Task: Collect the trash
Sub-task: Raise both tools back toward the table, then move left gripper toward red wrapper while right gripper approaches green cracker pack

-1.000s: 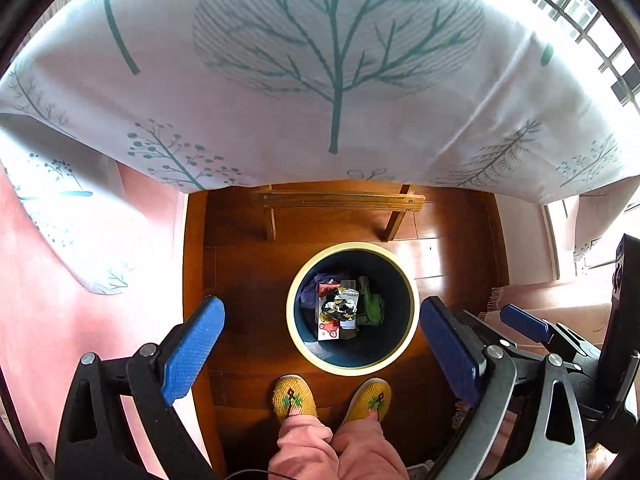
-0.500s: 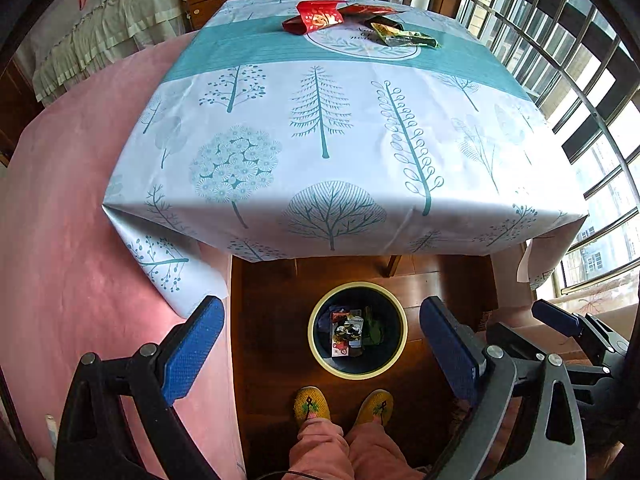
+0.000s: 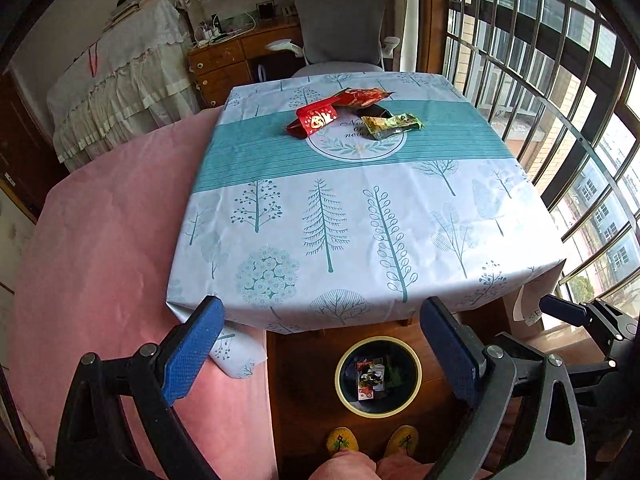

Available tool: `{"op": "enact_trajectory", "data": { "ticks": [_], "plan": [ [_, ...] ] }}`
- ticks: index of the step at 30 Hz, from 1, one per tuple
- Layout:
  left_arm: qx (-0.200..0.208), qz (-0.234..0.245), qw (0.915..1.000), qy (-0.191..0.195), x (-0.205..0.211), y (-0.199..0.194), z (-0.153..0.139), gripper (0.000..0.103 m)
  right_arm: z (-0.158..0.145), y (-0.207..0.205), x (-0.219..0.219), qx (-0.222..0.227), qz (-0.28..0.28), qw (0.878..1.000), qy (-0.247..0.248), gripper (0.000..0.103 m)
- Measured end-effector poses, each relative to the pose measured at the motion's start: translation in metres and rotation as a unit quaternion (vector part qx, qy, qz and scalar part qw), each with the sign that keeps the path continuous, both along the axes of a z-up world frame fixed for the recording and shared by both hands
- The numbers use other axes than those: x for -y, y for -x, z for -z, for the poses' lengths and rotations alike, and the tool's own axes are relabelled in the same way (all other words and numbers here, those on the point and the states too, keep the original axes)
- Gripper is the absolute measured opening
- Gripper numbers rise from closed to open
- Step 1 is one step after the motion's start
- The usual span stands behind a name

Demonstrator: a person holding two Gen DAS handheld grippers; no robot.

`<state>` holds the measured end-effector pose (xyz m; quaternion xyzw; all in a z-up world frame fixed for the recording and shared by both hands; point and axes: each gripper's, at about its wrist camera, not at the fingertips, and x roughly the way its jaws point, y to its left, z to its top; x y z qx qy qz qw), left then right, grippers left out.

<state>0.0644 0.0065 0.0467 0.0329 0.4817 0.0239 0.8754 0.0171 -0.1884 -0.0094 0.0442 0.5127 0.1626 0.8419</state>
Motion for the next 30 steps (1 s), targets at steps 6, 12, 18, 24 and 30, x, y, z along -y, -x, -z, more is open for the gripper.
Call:
{"op": "enact_trajectory", "data": {
  "ticks": [6, 12, 18, 24, 30],
  "plan": [
    [0.018, -0.023, 0.9996, -0.005, -0.011, -0.019, -0.022, 0.097, -0.012, -0.027, 0.003, 0.019, 0.005, 1.000, -0.005, 0.085],
    [0.031, -0.034, 0.9989, 0.002, -0.036, -0.068, -0.029, 0.097, -0.018, -0.064, 0.001, 0.031, 0.025, 0.999, -0.008, 0.085],
    [0.020, 0.007, 0.9992, 0.034, -0.066, -0.159, -0.016, 0.097, -0.009, -0.124, -0.002, 0.021, 0.083, 0.996, -0.009, 0.085],
    [-0.028, 0.065, 0.9961, 0.053, -0.088, -0.268, 0.009, 0.097, 0.012, -0.199, -0.016, -0.022, 0.170, 0.985, -0.002, 0.085],
    [-0.067, 0.120, 0.9891, 0.053, -0.093, -0.362, 0.049, 0.097, 0.035, -0.274, -0.030, -0.062, 0.245, 0.967, -0.014, 0.085]
  ]
}}
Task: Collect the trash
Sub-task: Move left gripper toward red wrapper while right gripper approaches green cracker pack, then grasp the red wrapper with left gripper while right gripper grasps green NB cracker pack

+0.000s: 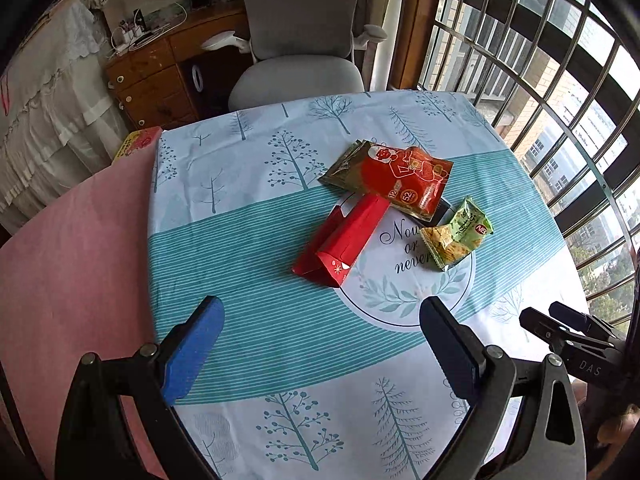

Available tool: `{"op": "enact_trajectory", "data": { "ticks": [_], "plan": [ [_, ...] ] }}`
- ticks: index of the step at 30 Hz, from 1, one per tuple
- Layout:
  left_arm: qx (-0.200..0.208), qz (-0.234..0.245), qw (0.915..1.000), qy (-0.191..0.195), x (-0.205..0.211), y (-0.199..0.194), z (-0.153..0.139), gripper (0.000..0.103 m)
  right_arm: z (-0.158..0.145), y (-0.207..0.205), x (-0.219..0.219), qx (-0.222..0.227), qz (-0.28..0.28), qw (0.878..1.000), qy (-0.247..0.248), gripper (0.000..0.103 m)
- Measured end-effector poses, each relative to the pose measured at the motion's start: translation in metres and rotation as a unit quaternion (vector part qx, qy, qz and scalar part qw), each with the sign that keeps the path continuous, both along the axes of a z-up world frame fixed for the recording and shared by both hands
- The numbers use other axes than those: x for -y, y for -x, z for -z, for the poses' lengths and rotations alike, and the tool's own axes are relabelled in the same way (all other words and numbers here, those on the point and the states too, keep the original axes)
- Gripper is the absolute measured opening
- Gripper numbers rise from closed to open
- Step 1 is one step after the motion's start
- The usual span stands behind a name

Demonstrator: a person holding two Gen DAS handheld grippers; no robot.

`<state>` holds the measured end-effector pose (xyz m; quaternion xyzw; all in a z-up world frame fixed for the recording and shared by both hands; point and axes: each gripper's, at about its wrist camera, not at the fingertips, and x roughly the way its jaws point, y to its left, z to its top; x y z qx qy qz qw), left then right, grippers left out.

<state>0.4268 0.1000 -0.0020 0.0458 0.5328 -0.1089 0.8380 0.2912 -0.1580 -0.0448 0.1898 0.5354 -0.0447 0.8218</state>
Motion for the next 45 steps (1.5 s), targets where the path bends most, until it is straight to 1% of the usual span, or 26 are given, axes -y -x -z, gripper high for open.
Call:
{"op": "enact_trajectory", "data": {
  "ticks": [2, 5, 9, 13, 15, 17, 19, 20, 23, 24, 25, 26, 27, 28, 29, 30, 31, 33, 34, 36, 37, 38, 39, 45],
  "plan": [
    [-0.014, 0.007, 0.9999, 0.000, -0.001, -0.027, 0.016, 0.096, 0.009, -0.023, -0.004, -0.010, 0.020, 1.000, -0.003, 0.085],
    [-0.039, 0.015, 0.9991, 0.004, 0.001, -0.062, 0.041, 0.092, 0.022, -0.055, -0.007, -0.022, 0.044, 0.999, -0.005, 0.085],
    [-0.076, 0.024, 0.9967, 0.015, 0.005, -0.090, 0.070, 0.087, 0.036, -0.088, -0.005, -0.035, 0.084, 0.996, -0.006, 0.085],
    [-0.100, 0.040, 0.9941, 0.010, 0.014, -0.105, 0.094, 0.085, 0.051, -0.110, -0.003, -0.056, 0.109, 0.992, 0.010, 0.085],
    [-0.111, 0.048, 0.9926, 0.007, 0.019, -0.111, 0.105, 0.082, 0.057, -0.118, -0.005, -0.065, 0.110, 0.992, 0.018, 0.085],
    [-0.124, 0.054, 0.9908, 0.008, 0.022, -0.114, 0.114, 0.078, 0.061, -0.124, -0.009, -0.076, 0.105, 0.991, 0.038, 0.084],
    [-0.135, 0.057, 0.9891, 0.013, 0.025, -0.117, 0.123, 0.071, 0.067, -0.127, -0.013, -0.088, 0.100, 0.990, 0.048, 0.083],
    [-0.140, 0.059, 0.9883, 0.014, 0.027, -0.118, 0.127, 0.069, 0.070, -0.127, -0.014, -0.093, 0.098, 0.990, 0.048, 0.081],
    [-0.153, 0.064, 0.9860, 0.016, 0.031, -0.120, 0.137, 0.058, 0.072, -0.126, -0.023, -0.093, 0.085, 0.989, 0.079, 0.077],
    [-0.154, 0.066, 0.9858, 0.012, 0.032, -0.120, 0.139, 0.053, 0.072, -0.126, -0.026, -0.094, 0.081, 0.988, 0.092, 0.072],
    [-0.144, 0.071, 0.9870, 0.005, 0.035, -0.119, 0.138, 0.045, 0.071, -0.125, -0.028, -0.095, 0.078, 0.987, 0.106, 0.067],
    [-0.141, 0.077, 0.9870, -0.002, 0.037, -0.117, 0.140, 0.045, 0.071, -0.124, -0.030, -0.096, 0.074, 0.985, 0.120, 0.059],
    [-0.138, 0.079, 0.9872, -0.006, 0.039, -0.116, 0.140, 0.044, 0.070, -0.123, -0.031, -0.095, 0.072, 0.985, 0.127, 0.052],
    [-0.136, 0.079, 0.9876, -0.007, 0.040, -0.115, 0.140, 0.042, 0.069, -0.121, -0.030, -0.092, 0.070, 0.985, 0.128, 0.050],
    [-0.131, 0.078, 0.9882, -0.007, 0.040, -0.113, 0.139, 0.041, 0.068, -0.120, -0.029, -0.090, 0.072, 0.985, 0.130, 0.042],
    [-0.126, 0.078, 0.9889, -0.009, 0.041, -0.111, 0.138, 0.038, 0.067, -0.117, -0.027, -0.087, 0.074, 0.985, 0.129, 0.037],
    [-0.122, 0.076, 0.9896, -0.007, 0.042, -0.109, 0.135, 0.034, 0.066, -0.114, -0.024, -0.083, 0.076, 0.986, 0.123, 0.034],
    [-0.120, 0.071, 0.9903, -0.001, 0.043, -0.104, 0.130, 0.028, 0.065, -0.109, -0.016, -0.074, 0.081, 0.988, 0.105, 0.028],
    [-0.121, 0.068, 0.9903, 0.004, 0.042, -0.102, 0.129, 0.026, 0.064, -0.106, -0.013, -0.071, 0.082, 0.989, 0.097, 0.027],
    [-0.122, 0.063, 0.9905, 0.010, 0.040, -0.095, 0.123, 0.024, 0.061, -0.101, -0.009, -0.060, 0.080, 0.992, 0.083, 0.018],
    [-0.122, 0.060, 0.9906, 0.012, 0.040, -0.092, 0.122, 0.022, 0.060, -0.100, -0.008, -0.054, 0.077, 0.993, 0.075, 0.017],
    [-0.121, 0.057, 0.9909, 0.014, 0.041, -0.087, 0.121, 0.022, 0.057, -0.097, -0.007, -0.048, 0.075, 0.994, 0.067, 0.013],
    [-0.119, 0.053, 0.9912, 0.018, 0.040, -0.083, 0.118, 0.021, 0.056, -0.097, -0.005, -0.044, 0.075, 0.995, 0.057, 0.012],
    [-0.099, 0.036, 0.9935, 0.043, 0.035, -0.050, 0.094, 0.021, 0.039, -0.067, -0.001, -0.014, 0.068, 0.997, 0.021, 0.012]
  ]
}}
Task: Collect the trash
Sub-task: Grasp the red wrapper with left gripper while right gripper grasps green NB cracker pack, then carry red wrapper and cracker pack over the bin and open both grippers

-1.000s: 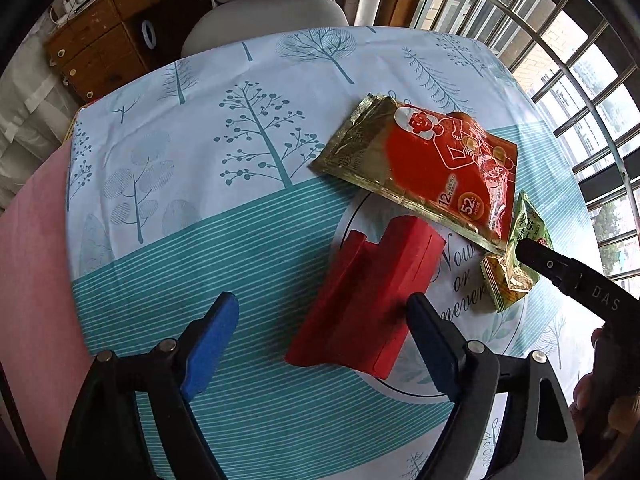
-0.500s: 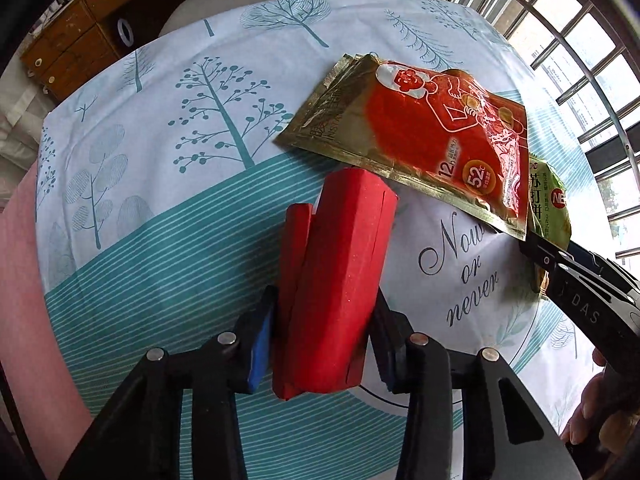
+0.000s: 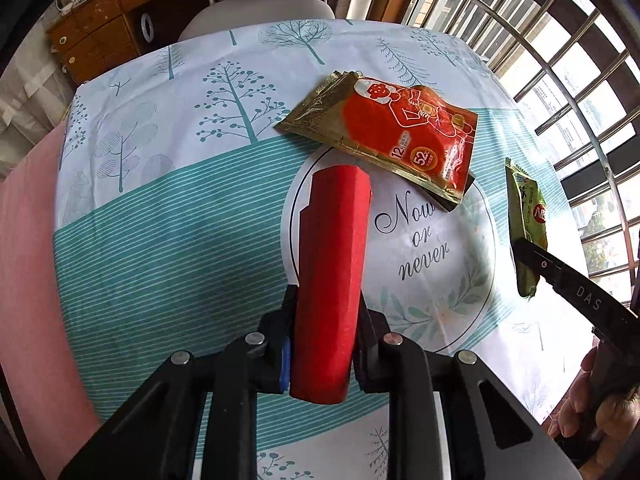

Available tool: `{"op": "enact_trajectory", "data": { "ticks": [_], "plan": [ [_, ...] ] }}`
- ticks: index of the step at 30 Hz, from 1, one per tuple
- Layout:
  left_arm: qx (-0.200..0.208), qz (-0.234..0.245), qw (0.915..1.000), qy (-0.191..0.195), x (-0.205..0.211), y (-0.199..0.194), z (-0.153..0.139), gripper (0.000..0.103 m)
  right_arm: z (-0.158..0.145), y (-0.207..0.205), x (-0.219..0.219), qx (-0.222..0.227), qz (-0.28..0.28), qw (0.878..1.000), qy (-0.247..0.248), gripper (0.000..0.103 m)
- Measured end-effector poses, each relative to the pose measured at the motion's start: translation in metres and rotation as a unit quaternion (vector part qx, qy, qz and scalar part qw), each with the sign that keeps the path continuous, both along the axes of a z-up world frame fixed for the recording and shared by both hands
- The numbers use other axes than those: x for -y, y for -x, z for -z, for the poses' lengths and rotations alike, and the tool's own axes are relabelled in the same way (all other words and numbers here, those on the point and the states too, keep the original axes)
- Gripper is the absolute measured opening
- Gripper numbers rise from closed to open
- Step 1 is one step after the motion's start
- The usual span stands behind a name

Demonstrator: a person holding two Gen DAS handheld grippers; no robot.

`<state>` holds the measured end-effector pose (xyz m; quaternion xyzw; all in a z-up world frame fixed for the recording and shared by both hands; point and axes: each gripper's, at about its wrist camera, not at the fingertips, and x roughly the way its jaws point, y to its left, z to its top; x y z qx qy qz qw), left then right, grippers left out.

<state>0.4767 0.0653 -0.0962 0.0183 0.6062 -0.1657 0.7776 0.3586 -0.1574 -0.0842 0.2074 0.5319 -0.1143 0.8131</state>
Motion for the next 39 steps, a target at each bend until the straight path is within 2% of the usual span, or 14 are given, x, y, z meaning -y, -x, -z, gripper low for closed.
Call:
{"op": "enact_trajectory", "data": {
  "ticks": [6, 9, 15, 19, 25, 29, 34, 39],
  "plan": [
    [0.021, -0.027, 0.9990, 0.029, -0.007, 0.041, -0.038, 0.021, -0.024, 0.040, 0.001, 0.025, -0.021, 0.999, -0.036, 0.012],
    [0.030, -0.036, 0.9984, 0.032, -0.009, 0.068, -0.057, 0.021, -0.039, 0.060, 0.001, 0.044, -0.044, 0.997, -0.049, 0.012],
    [0.057, -0.073, 0.9942, 0.054, 0.002, 0.148, -0.094, 0.021, -0.065, 0.111, 0.004, 0.072, -0.116, 0.988, -0.069, 0.012],
    [0.074, -0.096, 0.9909, 0.058, 0.020, 0.207, -0.109, 0.021, -0.083, 0.159, 0.014, 0.091, -0.163, 0.979, -0.078, 0.012],
    [0.088, -0.127, 0.9868, 0.048, 0.056, 0.302, -0.118, 0.021, -0.095, 0.234, 0.034, 0.093, -0.241, 0.963, -0.077, 0.012],
    [0.091, -0.138, 0.9857, 0.036, 0.077, 0.355, -0.119, 0.021, -0.097, 0.274, 0.046, 0.084, -0.275, 0.955, -0.075, 0.012],
    [0.075, -0.132, 0.9883, 0.019, 0.095, 0.408, -0.115, 0.021, -0.087, 0.312, 0.057, 0.057, -0.290, 0.952, -0.082, 0.012],
    [0.064, -0.112, 0.9917, -0.003, 0.108, 0.442, -0.101, 0.021, -0.068, 0.341, 0.060, 0.019, -0.295, 0.952, -0.083, 0.012]
  ]
}}
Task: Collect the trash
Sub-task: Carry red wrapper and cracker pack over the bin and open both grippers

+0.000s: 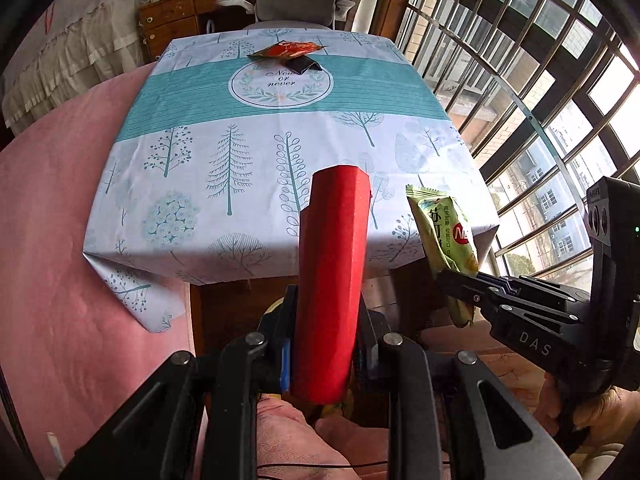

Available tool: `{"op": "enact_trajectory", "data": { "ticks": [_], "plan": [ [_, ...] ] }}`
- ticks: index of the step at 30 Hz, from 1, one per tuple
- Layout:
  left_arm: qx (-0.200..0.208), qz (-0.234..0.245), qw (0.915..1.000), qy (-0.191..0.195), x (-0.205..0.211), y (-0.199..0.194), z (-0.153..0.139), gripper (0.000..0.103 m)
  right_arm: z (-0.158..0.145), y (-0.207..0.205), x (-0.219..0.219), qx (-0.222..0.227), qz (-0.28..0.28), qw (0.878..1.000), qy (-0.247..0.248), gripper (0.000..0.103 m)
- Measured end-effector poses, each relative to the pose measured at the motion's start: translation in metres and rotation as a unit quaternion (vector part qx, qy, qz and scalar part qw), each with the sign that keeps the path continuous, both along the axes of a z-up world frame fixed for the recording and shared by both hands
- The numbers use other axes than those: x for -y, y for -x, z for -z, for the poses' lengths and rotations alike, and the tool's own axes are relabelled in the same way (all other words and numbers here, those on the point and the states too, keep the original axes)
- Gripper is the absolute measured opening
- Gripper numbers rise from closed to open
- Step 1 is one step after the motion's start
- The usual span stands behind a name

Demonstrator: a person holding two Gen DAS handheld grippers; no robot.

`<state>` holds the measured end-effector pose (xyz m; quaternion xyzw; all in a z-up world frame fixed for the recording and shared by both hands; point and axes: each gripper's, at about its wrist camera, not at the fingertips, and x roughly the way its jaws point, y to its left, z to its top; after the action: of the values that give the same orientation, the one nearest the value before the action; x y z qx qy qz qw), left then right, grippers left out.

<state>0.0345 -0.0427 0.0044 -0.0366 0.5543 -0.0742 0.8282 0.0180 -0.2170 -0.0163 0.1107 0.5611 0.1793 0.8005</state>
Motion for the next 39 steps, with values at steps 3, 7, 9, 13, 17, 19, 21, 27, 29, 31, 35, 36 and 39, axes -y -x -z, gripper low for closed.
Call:
{"op": "enact_trajectory", "data": {
  "ticks": [3, 7, 9, 13, 17, 19, 21, 27, 29, 31, 35, 36, 39],
  "plan": [
    [-0.011, 0.002, 0.9999, -0.002, 0.002, 0.012, 0.018, 0.021, 0.018, 0.010, -0.003, -0.021, -0.001, 1.000, 0.009, 0.012],
    [-0.043, 0.002, 0.9991, 0.002, -0.004, 0.019, 0.056, 0.021, 0.054, 0.021, -0.011, -0.055, 0.003, 0.998, 0.022, 0.012],
    [-0.063, 0.001, 0.9980, 0.009, -0.008, 0.022, 0.082, 0.021, 0.076, 0.026, -0.016, -0.077, 0.011, 0.997, 0.026, 0.012],
    [-0.091, -0.008, 0.9955, 0.024, -0.022, 0.024, 0.138, 0.021, 0.128, 0.030, -0.029, -0.111, 0.026, 0.993, 0.030, 0.012],
    [-0.124, -0.022, 0.9915, 0.034, -0.035, 0.017, 0.202, 0.021, 0.196, 0.025, -0.041, -0.146, 0.049, 0.988, 0.030, 0.012],
    [-0.129, -0.023, 0.9906, 0.040, -0.038, 0.013, 0.232, 0.022, 0.229, 0.022, -0.045, -0.157, 0.061, 0.985, 0.035, 0.012],
    [-0.133, -0.021, 0.9900, 0.042, -0.038, 0.008, 0.262, 0.022, 0.263, 0.017, -0.048, -0.169, 0.073, 0.982, 0.033, 0.012],
    [-0.147, -0.004, 0.9884, 0.038, -0.032, -0.008, 0.348, 0.026, 0.359, 0.012, -0.047, -0.198, 0.105, 0.974, 0.042, 0.013],
    [-0.147, 0.002, 0.9887, 0.032, -0.026, -0.008, 0.368, 0.028, 0.381, 0.014, -0.046, -0.200, 0.111, 0.972, 0.044, 0.015],
    [-0.149, 0.005, 0.9884, 0.029, -0.023, -0.009, 0.384, 0.032, 0.398, 0.016, -0.044, -0.201, 0.116, 0.972, 0.043, 0.016],
    [-0.149, 0.007, 0.9885, 0.027, -0.028, -0.011, 0.401, 0.062, 0.417, 0.021, -0.035, -0.202, 0.133, 0.970, 0.028, 0.027],
    [-0.148, 0.007, 0.9887, 0.024, -0.030, -0.012, 0.405, 0.072, 0.419, 0.022, -0.035, -0.203, 0.136, 0.969, 0.024, 0.039],
    [-0.145, 0.008, 0.9893, 0.015, -0.032, -0.010, 0.405, 0.083, 0.419, 0.024, -0.035, -0.187, 0.142, 0.972, 0.025, 0.066]
  ]
}}
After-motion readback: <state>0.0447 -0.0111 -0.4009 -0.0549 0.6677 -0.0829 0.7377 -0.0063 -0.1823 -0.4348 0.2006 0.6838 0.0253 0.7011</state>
